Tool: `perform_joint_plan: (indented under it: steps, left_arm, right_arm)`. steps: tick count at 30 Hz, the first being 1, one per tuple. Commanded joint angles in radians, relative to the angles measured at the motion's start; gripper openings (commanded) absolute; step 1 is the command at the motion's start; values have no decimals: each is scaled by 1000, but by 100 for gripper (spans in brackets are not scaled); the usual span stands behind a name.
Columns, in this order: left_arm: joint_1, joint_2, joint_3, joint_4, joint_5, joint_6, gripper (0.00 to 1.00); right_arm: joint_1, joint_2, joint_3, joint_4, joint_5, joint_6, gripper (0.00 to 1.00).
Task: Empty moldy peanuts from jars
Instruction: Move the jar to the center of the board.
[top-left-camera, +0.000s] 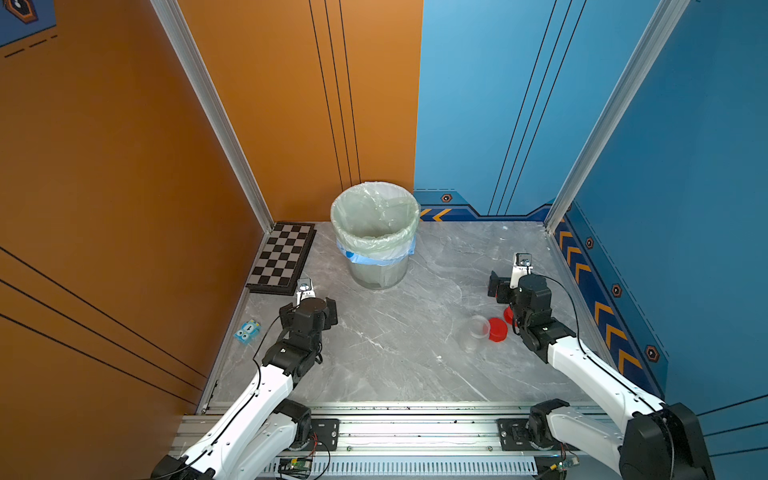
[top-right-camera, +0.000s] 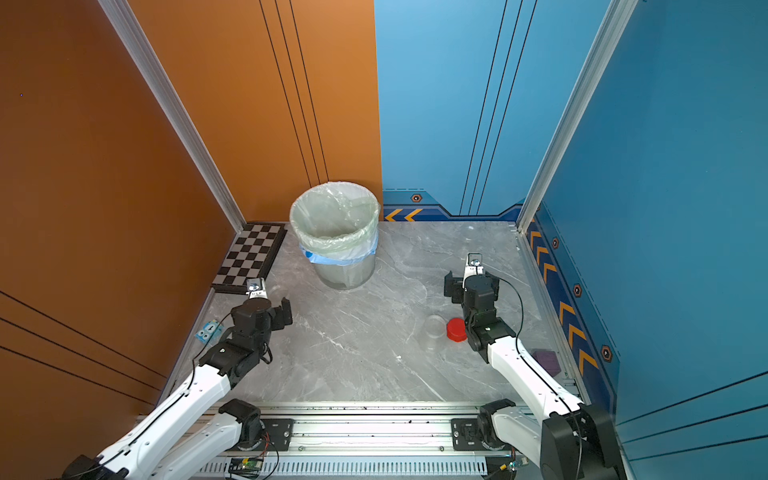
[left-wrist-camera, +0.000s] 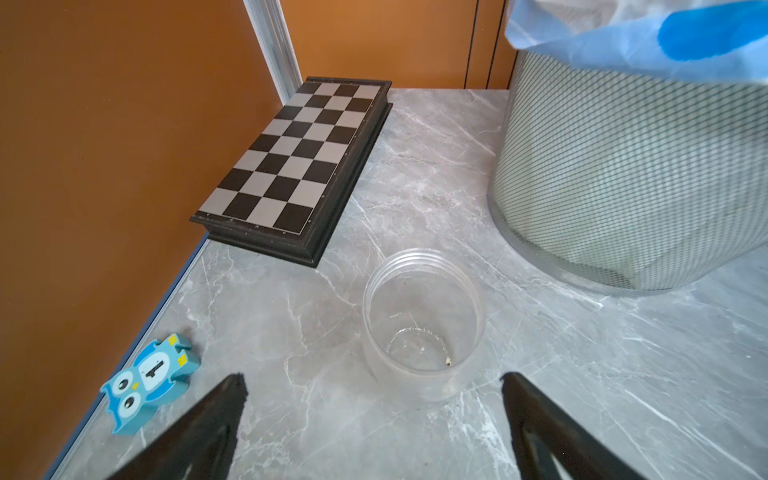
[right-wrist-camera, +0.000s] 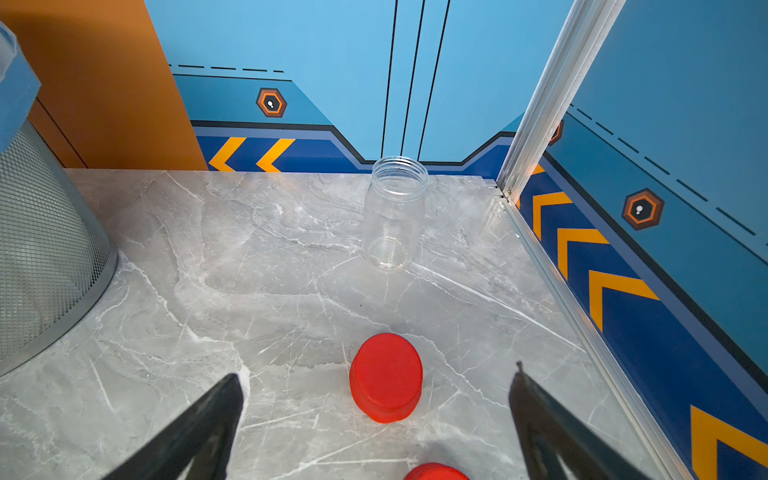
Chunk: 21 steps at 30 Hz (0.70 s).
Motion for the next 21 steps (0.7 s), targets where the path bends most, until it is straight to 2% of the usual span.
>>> perform_joint_plan:
  steps: [1, 8, 16, 21]
  left_arm:
    - [-4, 14, -19, -68, -42, -32, 98]
    - [13, 56, 14, -125, -21, -59, 98]
    - [47, 178, 61, -135, 97, -73, 98]
    - [72, 220, 85, -163, 119, -89, 98]
  right_arm:
    - [7, -17, 20, -20, -15, 14, 100]
    - [9, -26, 21, -20, -24, 7, 100]
    - [10, -41, 19, -23, -32, -5, 100]
    - [11, -57, 17, -25, -33, -12, 100]
